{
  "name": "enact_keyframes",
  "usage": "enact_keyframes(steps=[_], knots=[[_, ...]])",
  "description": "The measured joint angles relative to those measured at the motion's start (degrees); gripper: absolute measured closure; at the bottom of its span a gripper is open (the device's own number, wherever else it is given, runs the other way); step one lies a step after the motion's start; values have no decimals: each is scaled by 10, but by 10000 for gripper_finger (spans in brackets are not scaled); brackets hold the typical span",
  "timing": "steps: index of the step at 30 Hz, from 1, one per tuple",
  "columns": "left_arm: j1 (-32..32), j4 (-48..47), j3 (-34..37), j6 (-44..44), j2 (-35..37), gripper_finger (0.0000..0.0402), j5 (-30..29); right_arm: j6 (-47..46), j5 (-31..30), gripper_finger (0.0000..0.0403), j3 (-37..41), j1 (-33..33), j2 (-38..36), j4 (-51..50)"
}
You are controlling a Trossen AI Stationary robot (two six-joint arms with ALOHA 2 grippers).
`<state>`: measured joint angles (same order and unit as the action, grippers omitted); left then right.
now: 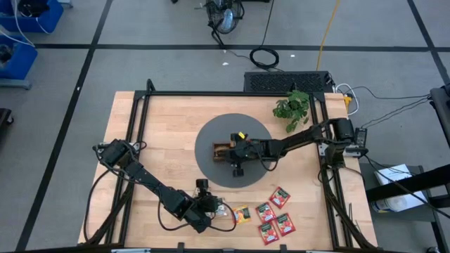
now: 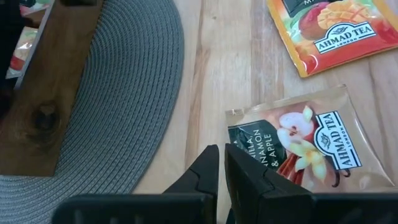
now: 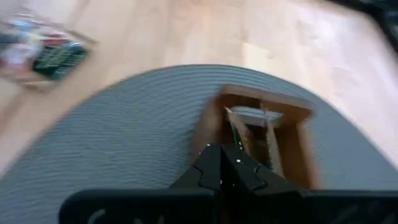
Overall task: Pick & Place Tea
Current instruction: Adjust the gold tea bag in the wooden organizer
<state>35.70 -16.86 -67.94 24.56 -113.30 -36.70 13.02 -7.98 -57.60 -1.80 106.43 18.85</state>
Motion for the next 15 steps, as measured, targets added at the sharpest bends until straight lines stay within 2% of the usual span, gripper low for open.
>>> enact_keyframes(steps=[9, 15], knots=[[0, 2, 0, 2, 0, 366, 0, 40, -69, 403, -8, 14, 0, 1], [0, 2, 0, 3, 0, 366, 2, 55, -72, 403, -42, 29, 0, 1]])
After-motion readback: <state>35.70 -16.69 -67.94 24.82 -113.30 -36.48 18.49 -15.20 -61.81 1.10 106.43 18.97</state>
